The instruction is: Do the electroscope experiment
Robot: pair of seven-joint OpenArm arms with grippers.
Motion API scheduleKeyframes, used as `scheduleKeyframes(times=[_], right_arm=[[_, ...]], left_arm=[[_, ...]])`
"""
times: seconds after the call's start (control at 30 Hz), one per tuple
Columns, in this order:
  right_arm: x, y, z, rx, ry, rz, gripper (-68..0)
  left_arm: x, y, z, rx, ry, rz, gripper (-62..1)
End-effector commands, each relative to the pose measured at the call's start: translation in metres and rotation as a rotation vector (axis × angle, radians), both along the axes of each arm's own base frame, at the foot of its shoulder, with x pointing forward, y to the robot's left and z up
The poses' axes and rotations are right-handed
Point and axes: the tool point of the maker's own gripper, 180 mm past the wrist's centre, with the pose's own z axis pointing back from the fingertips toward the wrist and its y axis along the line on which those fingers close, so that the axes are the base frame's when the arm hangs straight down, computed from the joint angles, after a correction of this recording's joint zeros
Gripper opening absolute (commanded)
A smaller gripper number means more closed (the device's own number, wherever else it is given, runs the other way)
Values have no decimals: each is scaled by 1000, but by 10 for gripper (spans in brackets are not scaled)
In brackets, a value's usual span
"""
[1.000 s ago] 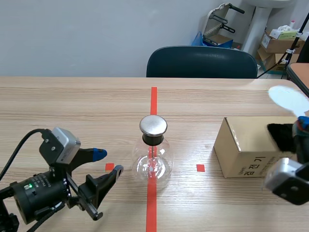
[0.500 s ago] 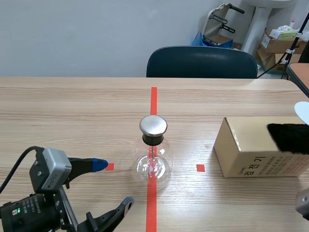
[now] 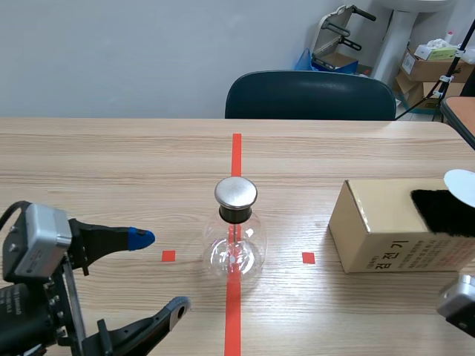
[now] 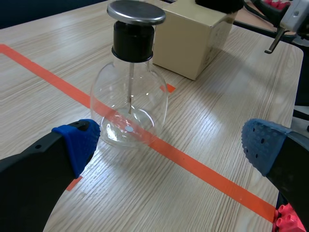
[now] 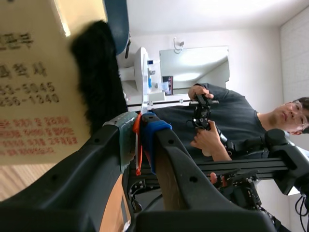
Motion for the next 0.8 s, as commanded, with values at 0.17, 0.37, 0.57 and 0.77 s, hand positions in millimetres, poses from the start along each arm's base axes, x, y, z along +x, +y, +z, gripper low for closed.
scheduleKeyframes(times=[0.17, 0.37, 0.57, 0.77], right_arm=[[-1, -5, -2, -82, -2, -18, -666], [-7, -8, -13, -93, 38, -35, -667], [-14, -2, -18, -87, 56, -12, -667], [-15, 16, -18, -87, 52, 85, -667]], left_arm=[[-15, 1, 22, -44, 0, -45, 14], [-31, 7, 34, -71, 20, -65, 14], [-47, 10, 55, -150, 21, -77, 14], [-52, 8, 60, -174, 25, -80, 14]])
